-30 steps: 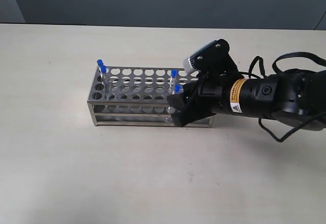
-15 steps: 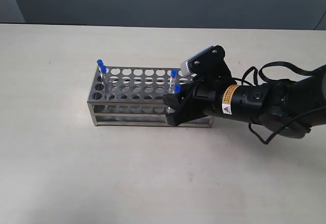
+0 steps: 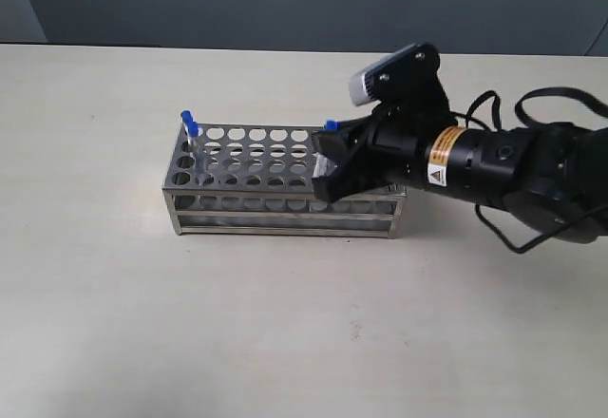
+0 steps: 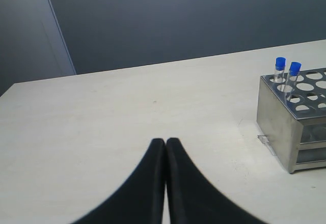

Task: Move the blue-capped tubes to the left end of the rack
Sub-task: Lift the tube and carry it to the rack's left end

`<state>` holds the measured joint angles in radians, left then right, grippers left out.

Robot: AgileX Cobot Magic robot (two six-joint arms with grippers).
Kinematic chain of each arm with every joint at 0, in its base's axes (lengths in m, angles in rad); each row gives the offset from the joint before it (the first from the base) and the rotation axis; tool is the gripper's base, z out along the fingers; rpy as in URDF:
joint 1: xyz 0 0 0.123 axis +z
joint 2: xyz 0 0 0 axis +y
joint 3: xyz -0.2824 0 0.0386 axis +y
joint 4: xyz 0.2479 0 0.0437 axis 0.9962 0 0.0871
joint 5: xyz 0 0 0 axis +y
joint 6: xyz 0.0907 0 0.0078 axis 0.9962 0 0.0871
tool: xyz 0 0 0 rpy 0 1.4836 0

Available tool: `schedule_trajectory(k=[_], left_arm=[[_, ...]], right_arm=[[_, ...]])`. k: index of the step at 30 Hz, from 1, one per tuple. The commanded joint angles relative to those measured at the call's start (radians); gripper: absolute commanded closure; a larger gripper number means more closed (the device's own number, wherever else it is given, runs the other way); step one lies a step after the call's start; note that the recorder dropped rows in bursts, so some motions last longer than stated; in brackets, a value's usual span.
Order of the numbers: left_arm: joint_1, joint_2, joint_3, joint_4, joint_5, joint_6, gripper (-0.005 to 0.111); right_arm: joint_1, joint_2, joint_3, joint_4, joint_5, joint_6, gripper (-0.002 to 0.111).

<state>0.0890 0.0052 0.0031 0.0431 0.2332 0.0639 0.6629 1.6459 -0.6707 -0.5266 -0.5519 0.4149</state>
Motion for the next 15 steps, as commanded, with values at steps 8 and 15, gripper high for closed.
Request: schedule_trajectory(k=[8,15], left_arm=[[-0.012,-0.005,-0.003,0.0,-0.002,0.0,0.106],[-0.012,-0.005,-0.003,0.0,-0.002,0.0,0.106]], right_arm=[[0.0,-0.137,-0.165,-0.158,-0.015,0.051,0.109],[0.093,-0.022,-0.274,-0.23,0.011,0.078,0.109]])
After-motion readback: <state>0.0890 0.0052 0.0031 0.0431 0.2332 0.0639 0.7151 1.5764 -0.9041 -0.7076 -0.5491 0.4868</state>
